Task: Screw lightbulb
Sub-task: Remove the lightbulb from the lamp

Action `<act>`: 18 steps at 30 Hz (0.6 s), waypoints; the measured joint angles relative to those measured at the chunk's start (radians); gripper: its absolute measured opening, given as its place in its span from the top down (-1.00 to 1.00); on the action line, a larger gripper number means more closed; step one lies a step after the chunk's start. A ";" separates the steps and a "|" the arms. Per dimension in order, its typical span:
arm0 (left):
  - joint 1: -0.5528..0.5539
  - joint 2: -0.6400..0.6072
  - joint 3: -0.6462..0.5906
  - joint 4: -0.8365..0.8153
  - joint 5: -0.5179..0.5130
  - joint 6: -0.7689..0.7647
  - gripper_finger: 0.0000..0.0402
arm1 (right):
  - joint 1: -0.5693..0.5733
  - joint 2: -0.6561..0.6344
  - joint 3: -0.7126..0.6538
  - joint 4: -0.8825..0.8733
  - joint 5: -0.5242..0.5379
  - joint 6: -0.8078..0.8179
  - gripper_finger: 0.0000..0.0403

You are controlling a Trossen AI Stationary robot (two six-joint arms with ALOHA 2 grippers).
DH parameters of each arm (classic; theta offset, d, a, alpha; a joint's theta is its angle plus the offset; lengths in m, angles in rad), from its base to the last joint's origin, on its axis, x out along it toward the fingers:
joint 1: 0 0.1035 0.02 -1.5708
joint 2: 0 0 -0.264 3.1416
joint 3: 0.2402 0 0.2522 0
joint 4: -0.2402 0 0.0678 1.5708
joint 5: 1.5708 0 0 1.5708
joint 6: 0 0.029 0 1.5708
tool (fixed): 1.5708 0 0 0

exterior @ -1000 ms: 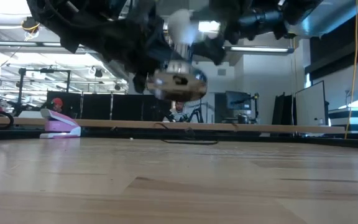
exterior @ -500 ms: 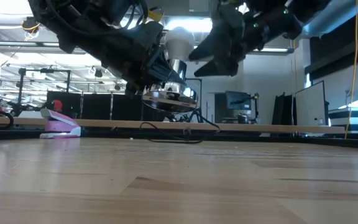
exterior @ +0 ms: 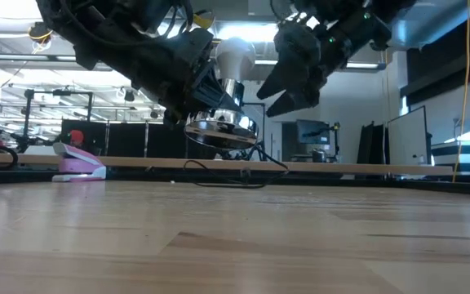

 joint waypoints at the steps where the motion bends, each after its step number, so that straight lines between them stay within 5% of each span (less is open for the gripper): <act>1: 0.000 0.000 0.000 0.000 0.000 0.000 0.16 | -0.005 0.000 0.019 -0.043 -0.012 0.000 -0.81; 7: 0.000 0.000 0.000 0.000 0.000 -0.002 0.16 | -0.033 -0.001 0.096 -0.219 -0.054 -0.032 -0.93; 10: 0.000 0.000 0.000 0.001 0.000 -0.003 0.16 | -0.043 -0.001 0.088 -0.180 -0.177 -0.062 -0.97; 14: 0.000 0.000 0.000 -0.001 0.000 -0.002 0.16 | -0.021 -0.001 -0.024 0.091 -0.357 -0.097 -0.90; 18: 0.000 0.000 0.000 -0.001 0.000 -0.008 0.16 | 0.014 -0.001 -0.206 0.481 -0.309 -0.046 -0.86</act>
